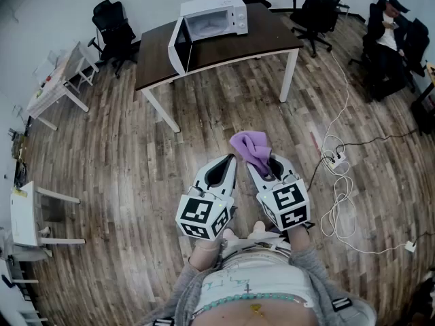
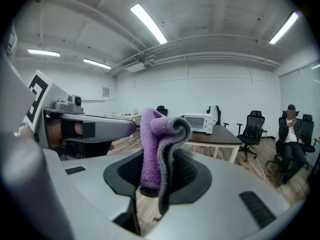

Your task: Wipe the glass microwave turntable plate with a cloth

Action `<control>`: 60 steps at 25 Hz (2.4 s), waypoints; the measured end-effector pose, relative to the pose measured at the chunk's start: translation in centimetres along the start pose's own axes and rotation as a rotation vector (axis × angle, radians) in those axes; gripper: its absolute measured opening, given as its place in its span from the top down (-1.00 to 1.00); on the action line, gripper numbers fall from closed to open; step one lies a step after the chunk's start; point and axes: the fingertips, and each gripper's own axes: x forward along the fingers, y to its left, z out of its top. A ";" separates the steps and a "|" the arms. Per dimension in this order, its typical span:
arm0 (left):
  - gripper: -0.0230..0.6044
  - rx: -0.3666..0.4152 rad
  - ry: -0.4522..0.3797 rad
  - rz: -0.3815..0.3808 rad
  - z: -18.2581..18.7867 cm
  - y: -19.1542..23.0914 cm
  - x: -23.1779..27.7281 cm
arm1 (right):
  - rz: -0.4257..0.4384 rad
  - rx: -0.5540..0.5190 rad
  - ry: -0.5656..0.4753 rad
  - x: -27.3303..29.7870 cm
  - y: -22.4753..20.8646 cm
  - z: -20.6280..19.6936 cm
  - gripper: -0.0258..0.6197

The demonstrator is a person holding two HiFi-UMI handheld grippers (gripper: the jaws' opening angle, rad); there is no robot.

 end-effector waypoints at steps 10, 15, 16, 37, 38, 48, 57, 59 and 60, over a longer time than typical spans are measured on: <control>0.89 0.000 -0.005 0.016 -0.4 -1.0 1.1 | 0.043 -0.004 -0.011 -0.4 -1.6 -0.3 0.55; 0.89 -0.007 0.011 0.034 -1.5 -1.9 1.9 | 0.098 -0.023 0.008 -1.0 -2.5 -1.6 0.55; 0.89 -0.010 0.016 0.040 -1.9 -2.1 2.0 | 0.110 -0.027 0.011 -1.1 -2.6 -2.0 0.55; 0.89 -0.073 0.032 0.086 -3.1 2.3 4.8 | 0.118 0.000 0.025 3.3 -4.2 -2.3 0.55; 0.89 -0.073 0.031 0.076 -2.9 2.8 5.3 | 0.111 0.002 0.027 3.9 -4.4 -2.1 0.55; 0.89 -0.059 0.008 -0.020 -0.4 9.1 11.7 | 0.048 -0.025 0.003 11.7 -7.4 2.0 0.55; 0.89 -0.041 0.013 -0.041 0.9 15.7 14.1 | 0.012 -0.002 -0.006 18.5 -7.7 4.2 0.55; 0.89 -0.043 0.019 -0.034 1.0 17.1 14.2 | 0.011 0.007 -0.008 19.6 -7.4 4.4 0.55; 0.89 -0.047 0.024 -0.031 1.0 17.7 14.1 | 0.013 0.009 -0.004 20.0 -7.2 4.5 0.55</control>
